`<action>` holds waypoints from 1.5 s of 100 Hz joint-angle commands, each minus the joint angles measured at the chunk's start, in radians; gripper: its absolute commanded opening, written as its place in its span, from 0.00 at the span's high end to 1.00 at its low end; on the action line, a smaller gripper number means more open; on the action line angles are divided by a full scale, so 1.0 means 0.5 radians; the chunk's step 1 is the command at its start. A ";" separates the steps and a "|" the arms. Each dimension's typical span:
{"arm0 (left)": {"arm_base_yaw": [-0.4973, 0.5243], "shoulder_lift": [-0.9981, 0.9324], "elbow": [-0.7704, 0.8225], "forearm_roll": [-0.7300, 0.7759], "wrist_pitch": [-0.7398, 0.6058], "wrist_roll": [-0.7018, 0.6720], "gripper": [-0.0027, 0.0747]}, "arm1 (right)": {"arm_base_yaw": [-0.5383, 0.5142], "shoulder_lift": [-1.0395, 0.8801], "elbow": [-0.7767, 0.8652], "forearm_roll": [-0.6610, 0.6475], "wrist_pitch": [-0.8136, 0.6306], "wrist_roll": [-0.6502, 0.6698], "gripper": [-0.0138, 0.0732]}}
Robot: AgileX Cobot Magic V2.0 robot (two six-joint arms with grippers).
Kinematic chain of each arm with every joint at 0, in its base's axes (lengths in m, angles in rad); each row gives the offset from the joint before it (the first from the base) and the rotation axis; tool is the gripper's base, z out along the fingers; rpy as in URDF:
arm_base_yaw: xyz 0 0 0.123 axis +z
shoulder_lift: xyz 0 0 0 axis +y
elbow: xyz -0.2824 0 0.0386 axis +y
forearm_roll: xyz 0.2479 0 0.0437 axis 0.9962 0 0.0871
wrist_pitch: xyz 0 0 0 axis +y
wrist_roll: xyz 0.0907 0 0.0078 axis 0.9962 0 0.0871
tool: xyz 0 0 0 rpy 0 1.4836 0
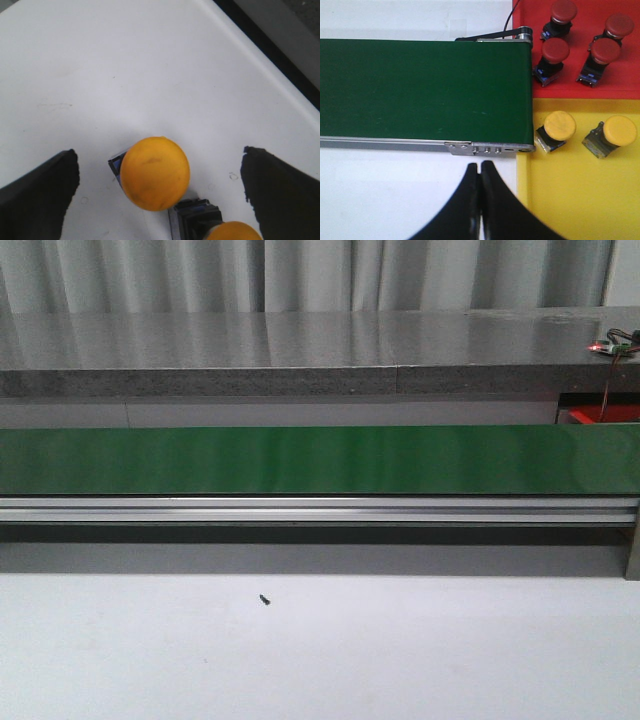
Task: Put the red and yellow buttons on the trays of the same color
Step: 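Carry the yellow button with the left gripper onto the belt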
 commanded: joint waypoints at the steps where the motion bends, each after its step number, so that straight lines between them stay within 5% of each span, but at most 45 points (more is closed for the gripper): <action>1: 0.002 -0.089 -0.065 -0.017 -0.123 -0.024 0.17 | -0.002 -0.034 -0.048 0.030 -0.095 -0.025 0.96; 29: 0.024 -0.052 -0.065 -0.017 -0.126 -0.025 0.20 | -0.002 -0.034 -0.048 0.030 -0.095 -0.025 0.96; 55: 0.027 -0.052 -0.065 -0.025 -0.110 -0.025 0.58 | -0.002 -0.034 -0.048 0.030 -0.095 -0.025 0.96; 72: 0.027 -0.052 -0.065 -0.025 -0.087 -0.025 0.72 | -0.002 -0.034 -0.048 0.030 -0.095 -0.025 0.96; 128: 0.045 -0.466 -0.065 -0.008 0.174 -0.008 0.74 | -0.002 -0.032 -0.048 0.030 -0.086 -0.025 0.96; 150: -0.002 -0.641 -0.065 0.033 0.383 0.197 0.74 | -0.002 -0.032 -0.048 0.030 -0.086 -0.025 0.96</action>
